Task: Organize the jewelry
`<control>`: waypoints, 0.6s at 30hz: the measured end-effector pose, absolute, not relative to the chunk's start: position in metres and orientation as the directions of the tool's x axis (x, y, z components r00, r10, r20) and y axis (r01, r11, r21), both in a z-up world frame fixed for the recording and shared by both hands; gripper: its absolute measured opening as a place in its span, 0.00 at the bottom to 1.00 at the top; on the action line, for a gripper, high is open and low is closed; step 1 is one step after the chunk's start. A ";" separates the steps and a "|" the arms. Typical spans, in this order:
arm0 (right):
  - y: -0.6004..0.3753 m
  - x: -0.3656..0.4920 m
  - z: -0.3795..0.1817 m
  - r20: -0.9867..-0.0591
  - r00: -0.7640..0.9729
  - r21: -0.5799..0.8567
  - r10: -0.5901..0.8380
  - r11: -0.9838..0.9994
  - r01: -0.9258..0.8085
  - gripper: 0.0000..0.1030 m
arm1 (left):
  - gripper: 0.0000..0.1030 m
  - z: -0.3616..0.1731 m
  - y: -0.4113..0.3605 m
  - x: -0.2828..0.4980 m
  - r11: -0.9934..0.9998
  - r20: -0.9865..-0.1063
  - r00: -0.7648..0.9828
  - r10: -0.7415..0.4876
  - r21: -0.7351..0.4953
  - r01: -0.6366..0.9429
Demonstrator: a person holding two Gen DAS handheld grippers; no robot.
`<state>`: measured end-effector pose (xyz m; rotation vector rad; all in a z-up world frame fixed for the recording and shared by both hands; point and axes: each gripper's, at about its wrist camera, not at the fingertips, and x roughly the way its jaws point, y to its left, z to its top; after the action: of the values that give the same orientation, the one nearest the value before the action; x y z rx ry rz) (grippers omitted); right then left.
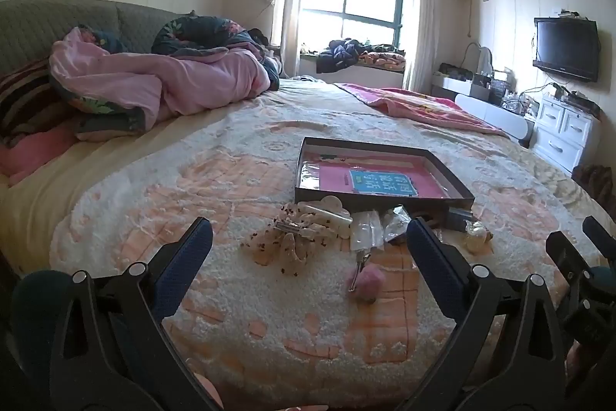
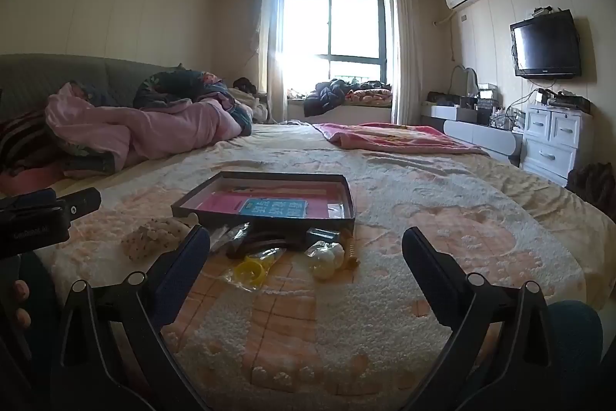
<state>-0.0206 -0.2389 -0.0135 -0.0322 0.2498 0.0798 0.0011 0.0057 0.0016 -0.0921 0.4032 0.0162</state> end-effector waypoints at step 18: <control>-0.239 -0.021 -0.015 -0.250 0.965 -0.019 0.075 0.996 -0.082 0.94 | 0.90 0.003 0.006 0.001 0.996 -0.389 0.921 -0.004 -0.087 -0.032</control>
<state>-0.0208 -0.2393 -0.0153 -0.0296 0.2518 0.0795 0.0012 0.0064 0.0027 -0.0921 0.3995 0.0146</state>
